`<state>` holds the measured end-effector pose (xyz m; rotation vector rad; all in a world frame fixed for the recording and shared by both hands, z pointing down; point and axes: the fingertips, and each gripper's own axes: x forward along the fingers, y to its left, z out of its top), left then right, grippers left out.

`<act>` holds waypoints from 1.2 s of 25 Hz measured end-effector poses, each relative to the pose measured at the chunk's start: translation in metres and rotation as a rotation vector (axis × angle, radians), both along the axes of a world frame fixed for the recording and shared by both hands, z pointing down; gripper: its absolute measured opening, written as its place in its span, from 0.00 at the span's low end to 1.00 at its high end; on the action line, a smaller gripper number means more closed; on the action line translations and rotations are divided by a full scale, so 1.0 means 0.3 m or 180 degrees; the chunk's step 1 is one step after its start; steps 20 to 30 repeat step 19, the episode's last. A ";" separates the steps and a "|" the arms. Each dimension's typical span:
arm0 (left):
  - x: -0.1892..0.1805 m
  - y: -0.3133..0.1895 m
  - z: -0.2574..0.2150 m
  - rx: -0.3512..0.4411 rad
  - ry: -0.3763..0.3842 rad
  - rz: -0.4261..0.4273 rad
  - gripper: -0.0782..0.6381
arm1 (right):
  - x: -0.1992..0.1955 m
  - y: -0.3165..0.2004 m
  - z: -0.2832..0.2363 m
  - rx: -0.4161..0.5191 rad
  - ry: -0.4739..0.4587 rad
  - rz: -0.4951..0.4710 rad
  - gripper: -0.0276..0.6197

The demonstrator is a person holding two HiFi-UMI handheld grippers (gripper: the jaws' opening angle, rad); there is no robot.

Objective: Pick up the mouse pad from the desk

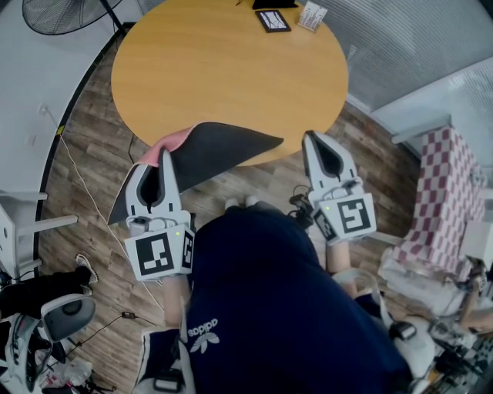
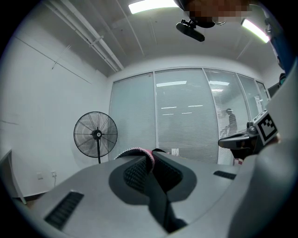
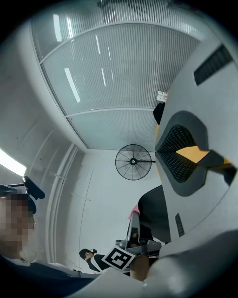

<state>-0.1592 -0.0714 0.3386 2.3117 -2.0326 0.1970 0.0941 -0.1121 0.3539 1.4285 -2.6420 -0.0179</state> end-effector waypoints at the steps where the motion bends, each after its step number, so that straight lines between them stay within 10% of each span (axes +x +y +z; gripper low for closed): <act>1: 0.002 -0.001 0.000 0.0003 0.0001 0.0001 0.14 | 0.003 -0.001 -0.001 0.0001 0.0009 0.0008 0.05; 30: -0.024 -0.021 -0.005 0.0007 -0.0011 -0.0053 0.14 | 0.009 -0.022 0.016 -0.0058 0.0015 0.0073 0.05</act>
